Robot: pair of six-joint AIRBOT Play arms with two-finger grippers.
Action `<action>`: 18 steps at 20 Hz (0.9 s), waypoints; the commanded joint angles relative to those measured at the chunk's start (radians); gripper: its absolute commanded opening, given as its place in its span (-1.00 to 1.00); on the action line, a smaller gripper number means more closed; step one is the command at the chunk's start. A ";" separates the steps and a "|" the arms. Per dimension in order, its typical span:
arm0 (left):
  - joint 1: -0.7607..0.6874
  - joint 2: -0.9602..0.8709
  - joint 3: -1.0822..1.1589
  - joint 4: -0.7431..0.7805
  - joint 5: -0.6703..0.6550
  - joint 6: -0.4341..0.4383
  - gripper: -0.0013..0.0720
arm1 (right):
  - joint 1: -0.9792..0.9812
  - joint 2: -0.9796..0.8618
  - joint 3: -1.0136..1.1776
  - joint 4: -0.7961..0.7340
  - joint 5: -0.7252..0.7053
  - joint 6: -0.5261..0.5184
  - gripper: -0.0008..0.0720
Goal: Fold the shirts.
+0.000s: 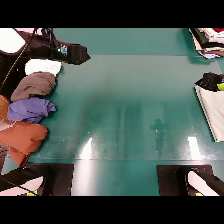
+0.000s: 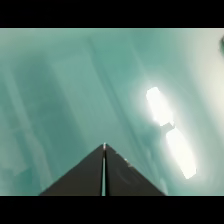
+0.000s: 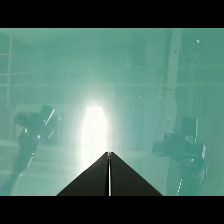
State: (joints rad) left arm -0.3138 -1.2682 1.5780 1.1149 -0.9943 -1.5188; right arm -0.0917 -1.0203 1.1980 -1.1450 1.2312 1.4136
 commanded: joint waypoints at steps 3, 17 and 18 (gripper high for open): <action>0.000 -0.001 0.001 0.126 0.100 -0.017 -0.89 | 0.002 0.001 0.001 0.002 -0.001 0.001 -0.94; 0.355 -0.356 0.000 0.604 0.318 -0.158 0.71 | 0.116 0.000 0.001 -0.001 -0.016 0.001 -0.94; 0.377 -0.391 0.001 0.601 0.342 -0.158 0.71 | 0.127 0.000 0.001 -0.001 -0.033 0.001 -0.94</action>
State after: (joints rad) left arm -0.0193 -1.5646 1.5780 1.7020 -0.7250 -1.6459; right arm 0.0090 -1.0203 1.1980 -1.1450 1.2213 1.4151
